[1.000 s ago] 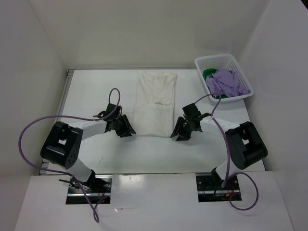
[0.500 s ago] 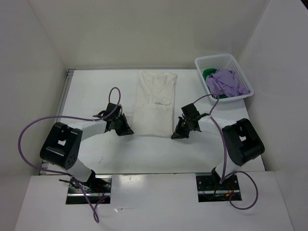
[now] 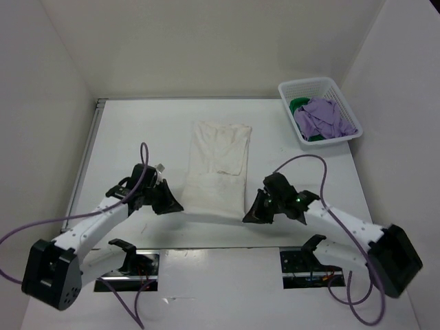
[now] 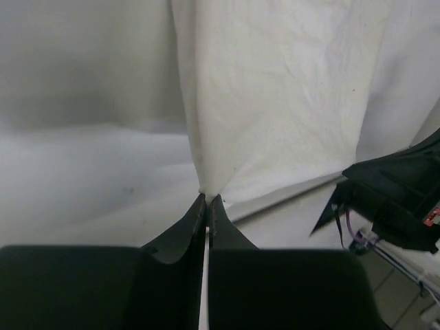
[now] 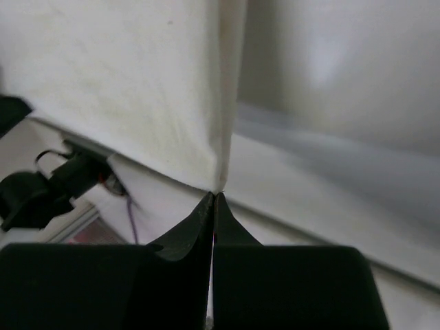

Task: Fold and stack the t-shirts
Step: Fold the long partially folded tshirt into a neat square

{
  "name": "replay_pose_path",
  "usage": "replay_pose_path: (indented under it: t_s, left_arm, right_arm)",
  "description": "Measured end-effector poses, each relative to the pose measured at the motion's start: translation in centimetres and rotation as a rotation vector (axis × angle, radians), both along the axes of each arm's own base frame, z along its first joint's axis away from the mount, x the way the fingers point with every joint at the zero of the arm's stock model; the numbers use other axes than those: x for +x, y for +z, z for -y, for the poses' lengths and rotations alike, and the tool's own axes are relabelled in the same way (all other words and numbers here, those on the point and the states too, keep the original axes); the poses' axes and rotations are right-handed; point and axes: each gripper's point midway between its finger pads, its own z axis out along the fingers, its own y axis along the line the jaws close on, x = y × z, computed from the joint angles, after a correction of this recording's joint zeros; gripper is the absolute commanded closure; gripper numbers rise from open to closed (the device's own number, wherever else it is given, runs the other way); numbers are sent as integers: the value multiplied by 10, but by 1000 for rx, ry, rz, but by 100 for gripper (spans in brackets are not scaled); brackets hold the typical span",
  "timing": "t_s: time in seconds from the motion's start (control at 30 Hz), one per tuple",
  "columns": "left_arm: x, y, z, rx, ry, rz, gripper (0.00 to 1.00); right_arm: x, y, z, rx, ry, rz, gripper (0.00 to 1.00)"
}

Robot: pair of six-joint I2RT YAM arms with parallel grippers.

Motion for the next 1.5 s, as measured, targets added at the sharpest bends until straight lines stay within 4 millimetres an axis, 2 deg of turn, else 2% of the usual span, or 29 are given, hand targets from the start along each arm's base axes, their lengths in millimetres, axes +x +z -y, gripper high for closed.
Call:
replay_pose_path:
  t_s: [0.1, 0.17, 0.23, 0.3, 0.37, 0.47, 0.6, 0.7, 0.8, 0.9, 1.03, 1.1, 1.17, 1.23, 1.33, 1.4, 1.5]
  left_arm:
    - [-30, 5, -2, -27, -25, -51, 100]
    - [-42, 11, -1, -48, -28, -78, 100]
    - [-47, 20, -2, -52, -31, -91, 100]
    - [-40, 36, 0, -51, -27, -79, 100]
    - [-17, 62, 6, -57, -26, -29, 100]
    - [31, 93, 19, -73, -16, 62, 100]
    - [105, 111, 31, -63, 15, 129, 100]
    - [165, 118, 38, -43, 37, 190, 100]
    - [220, 116, 39, -21, 65, 243, 100]
    - [266, 96, 34, 1, 101, 245, 100]
    - [308, 54, 27, 30, 135, 198, 99]
    - [320, 38, 26, 42, 145, 184, 98]
    - [329, 28, 27, 48, 151, 183, 97]
    - [336, 27, 28, 47, 155, 193, 93]
    - [353, 36, 32, 31, 152, 234, 67]
    - [373, 47, 37, 3, 150, 291, 47]
    - [382, 53, 38, -13, 150, 320, 45]
  right_arm:
    - [-27, 29, -1, 95, -4, 10, 100]
    - [-34, 50, 0, 162, -25, 32, 100]
    - [-37, 61, 1, 195, -36, 34, 100]
    - [-34, 61, 2, 166, -40, 8, 100]
    - [-18, 63, 4, 124, -54, 1, 100]
    - [42, 78, 15, 82, -122, 49, 100]
    - [131, 112, 40, 46, -190, 186, 100]
    - [185, 131, 48, 20, -184, 285, 100]
    - [232, 125, 50, -10, -169, 315, 100]
    - [273, 95, 50, -51, -157, 289, 100]
    - [313, 51, 46, -94, -141, 241, 100]
    - [331, 37, 45, -112, -141, 232, 100]
    - [349, 33, 45, -126, -147, 247, 100]
    - [361, 36, 46, -140, -156, 269, 100]
    - [372, 47, 48, -152, -166, 303, 98]
    - [376, 52, 49, -159, -177, 320, 83]
    - [377, 54, 51, -164, -188, 320, 67]
